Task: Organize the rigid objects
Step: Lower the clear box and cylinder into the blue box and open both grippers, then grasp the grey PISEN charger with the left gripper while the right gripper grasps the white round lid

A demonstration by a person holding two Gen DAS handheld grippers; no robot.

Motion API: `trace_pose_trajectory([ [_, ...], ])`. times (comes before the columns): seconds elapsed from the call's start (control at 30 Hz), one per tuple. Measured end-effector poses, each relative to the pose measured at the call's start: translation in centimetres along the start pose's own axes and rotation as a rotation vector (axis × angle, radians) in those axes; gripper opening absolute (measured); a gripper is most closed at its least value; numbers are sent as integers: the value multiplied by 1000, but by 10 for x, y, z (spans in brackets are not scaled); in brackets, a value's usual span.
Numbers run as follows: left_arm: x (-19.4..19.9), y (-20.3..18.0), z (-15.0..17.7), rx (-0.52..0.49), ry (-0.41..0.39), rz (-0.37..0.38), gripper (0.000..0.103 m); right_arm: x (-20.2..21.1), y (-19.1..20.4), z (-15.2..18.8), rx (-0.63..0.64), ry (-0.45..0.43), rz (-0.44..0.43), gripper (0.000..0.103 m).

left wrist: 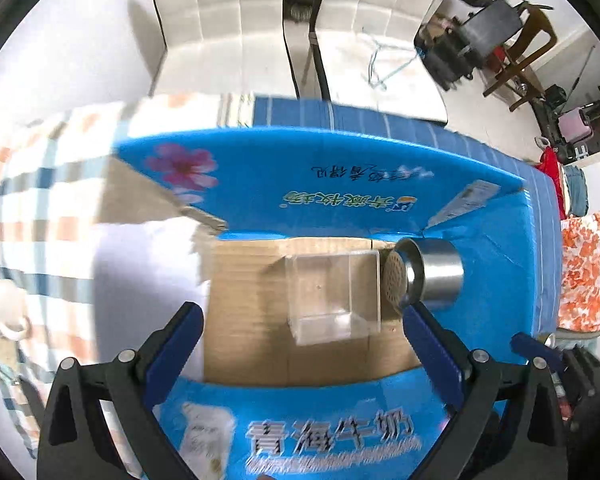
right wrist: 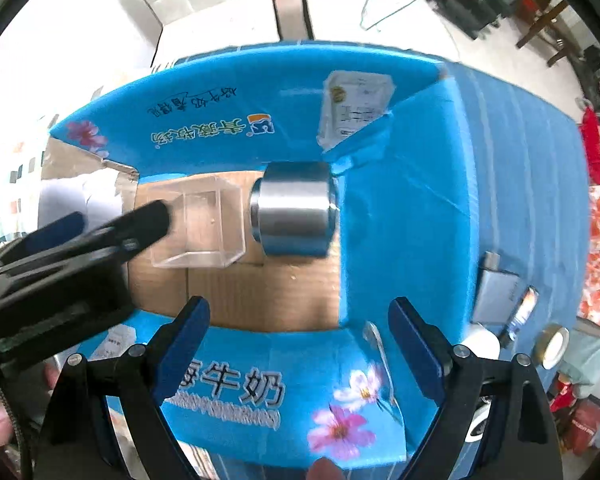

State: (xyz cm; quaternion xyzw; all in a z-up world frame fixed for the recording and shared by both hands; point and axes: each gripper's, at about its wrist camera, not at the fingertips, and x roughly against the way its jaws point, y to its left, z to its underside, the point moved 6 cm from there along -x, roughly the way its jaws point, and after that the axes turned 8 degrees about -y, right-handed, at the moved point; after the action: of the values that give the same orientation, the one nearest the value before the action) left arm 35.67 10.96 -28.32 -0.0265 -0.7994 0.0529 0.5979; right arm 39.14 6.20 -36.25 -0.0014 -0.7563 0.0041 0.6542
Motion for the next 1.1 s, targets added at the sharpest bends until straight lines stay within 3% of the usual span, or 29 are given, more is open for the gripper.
trace_pose_trajectory([
  [0.2, 53, 2, 25, -52, -108, -49, 102, 41, 3, 22, 2, -93, 0, 93],
  [0.5, 109, -1, 50, -72, -197, -58, 102, 104, 14, 60, 15, -216, -12, 93],
  [0.8, 155, -16, 65, -46, -258, -74, 102, 148, 14, 82, 42, -280, -103, 93],
  [0.97, 171, -56, 66, -77, -297, -81, 102, 168, -24, 94, 18, -296, -150, 93],
  [1.1, 160, -116, 64, -139, -299, -48, 102, 172, -93, 106, -73, -292, -135, 93],
])
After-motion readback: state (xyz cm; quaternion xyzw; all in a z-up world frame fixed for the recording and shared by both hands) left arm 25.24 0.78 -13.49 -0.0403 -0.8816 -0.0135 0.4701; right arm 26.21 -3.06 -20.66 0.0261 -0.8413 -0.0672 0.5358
